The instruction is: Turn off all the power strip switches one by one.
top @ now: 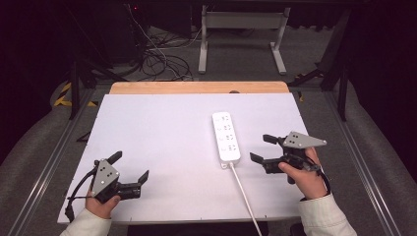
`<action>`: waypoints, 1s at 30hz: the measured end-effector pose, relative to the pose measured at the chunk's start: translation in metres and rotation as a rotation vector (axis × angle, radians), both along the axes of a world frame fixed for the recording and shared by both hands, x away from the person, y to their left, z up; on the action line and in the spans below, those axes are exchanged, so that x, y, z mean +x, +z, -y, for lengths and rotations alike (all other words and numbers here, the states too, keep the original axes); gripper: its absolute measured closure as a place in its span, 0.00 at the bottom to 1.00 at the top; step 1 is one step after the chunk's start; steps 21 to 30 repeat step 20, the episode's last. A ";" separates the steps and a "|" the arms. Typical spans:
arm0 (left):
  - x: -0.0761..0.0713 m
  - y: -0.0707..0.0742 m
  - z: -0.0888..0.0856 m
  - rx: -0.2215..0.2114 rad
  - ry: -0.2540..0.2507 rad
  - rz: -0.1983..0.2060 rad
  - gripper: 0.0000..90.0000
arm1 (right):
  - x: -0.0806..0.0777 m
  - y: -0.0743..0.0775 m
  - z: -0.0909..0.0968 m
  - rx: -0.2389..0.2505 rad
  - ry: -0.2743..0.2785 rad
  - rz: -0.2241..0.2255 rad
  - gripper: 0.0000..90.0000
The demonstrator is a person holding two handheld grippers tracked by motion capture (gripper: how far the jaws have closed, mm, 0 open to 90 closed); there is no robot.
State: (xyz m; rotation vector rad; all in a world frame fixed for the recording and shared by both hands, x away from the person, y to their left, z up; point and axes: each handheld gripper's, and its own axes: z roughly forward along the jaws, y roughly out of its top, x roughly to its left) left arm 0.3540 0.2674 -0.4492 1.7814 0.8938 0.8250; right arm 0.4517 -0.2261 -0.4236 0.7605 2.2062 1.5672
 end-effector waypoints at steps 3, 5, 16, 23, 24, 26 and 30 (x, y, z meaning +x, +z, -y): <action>0.000 0.000 0.000 -0.002 -0.001 0.000 0.00 | -0.004 -0.011 0.006 -0.021 -0.008 -0.009 0.19; 0.000 0.000 0.000 -0.004 -0.004 0.000 0.00 | -0.008 -0.019 0.009 -0.038 -0.015 -0.008 0.19; -0.003 -0.001 -0.007 -0.024 -0.081 -0.031 0.00 | -0.022 -0.064 0.025 -0.065 -0.044 -0.094 0.21; -0.007 -0.003 -0.011 -0.020 -0.098 -0.041 0.00 | -0.025 -0.068 0.027 -0.091 -0.029 -0.107 0.20; -0.007 -0.003 -0.011 -0.020 -0.098 -0.041 0.00 | -0.025 -0.068 0.027 -0.091 -0.029 -0.107 0.20; -0.007 -0.003 -0.011 -0.020 -0.098 -0.041 0.00 | -0.025 -0.068 0.027 -0.091 -0.029 -0.107 0.20; -0.007 -0.003 -0.011 -0.020 -0.098 -0.041 0.00 | -0.025 -0.068 0.027 -0.091 -0.029 -0.107 0.20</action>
